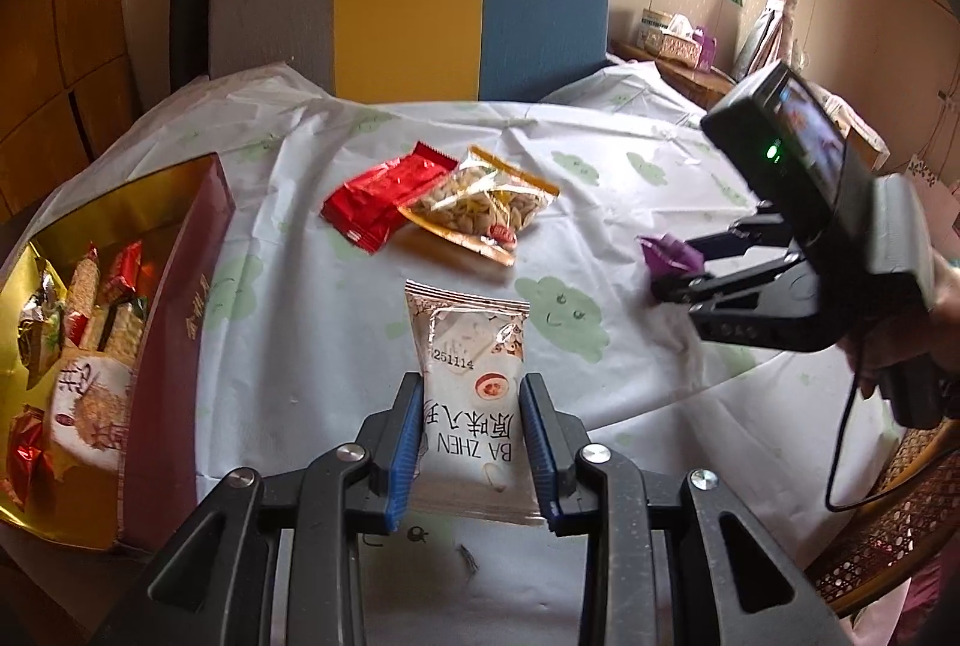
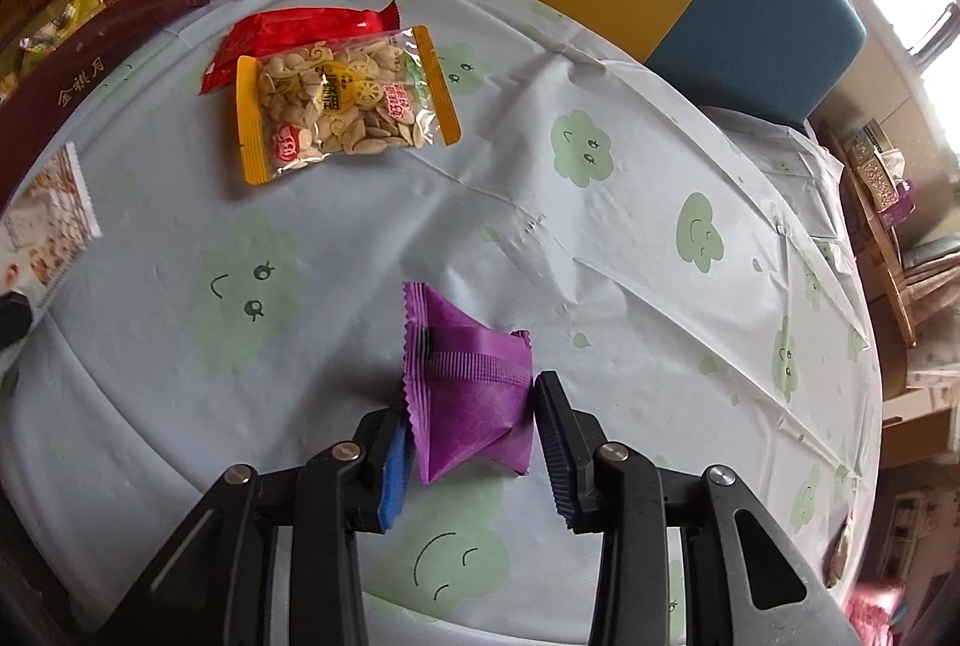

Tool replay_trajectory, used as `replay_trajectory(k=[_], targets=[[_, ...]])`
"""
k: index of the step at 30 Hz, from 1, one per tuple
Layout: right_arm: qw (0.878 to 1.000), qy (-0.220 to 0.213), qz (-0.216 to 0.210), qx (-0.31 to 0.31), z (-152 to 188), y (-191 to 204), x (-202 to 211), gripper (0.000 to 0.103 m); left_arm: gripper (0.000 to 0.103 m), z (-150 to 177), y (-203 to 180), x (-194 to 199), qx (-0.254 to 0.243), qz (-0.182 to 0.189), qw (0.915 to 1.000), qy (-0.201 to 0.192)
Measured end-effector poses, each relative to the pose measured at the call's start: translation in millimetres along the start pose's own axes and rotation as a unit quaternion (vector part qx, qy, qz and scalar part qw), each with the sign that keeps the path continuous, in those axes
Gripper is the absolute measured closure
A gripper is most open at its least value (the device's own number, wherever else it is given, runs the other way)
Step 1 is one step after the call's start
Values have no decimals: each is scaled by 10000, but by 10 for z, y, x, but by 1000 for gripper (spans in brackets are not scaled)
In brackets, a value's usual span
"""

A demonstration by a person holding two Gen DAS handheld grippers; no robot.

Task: Organize snacks
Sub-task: 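Carry the white BA ZHEN packet into the gold tin with the left tool and release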

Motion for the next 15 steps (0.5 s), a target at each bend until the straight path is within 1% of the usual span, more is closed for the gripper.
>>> replay_trajectory(k=[6,15], targets=[[10000,-26,48,71,0,4,0,66,71,-77,64,163,74,11,9999,-144],[10000,-39,46,79,11,25,19,66,71,-212,372,494,371,-65,9984,-420]])
Point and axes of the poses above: each gripper's, at about its wrist camera, not at the fingertips, and x roughly against the way its jaws point, y to its left, z to its underside, the point moved 10 cm from there along -x, roughly the way its jaws point
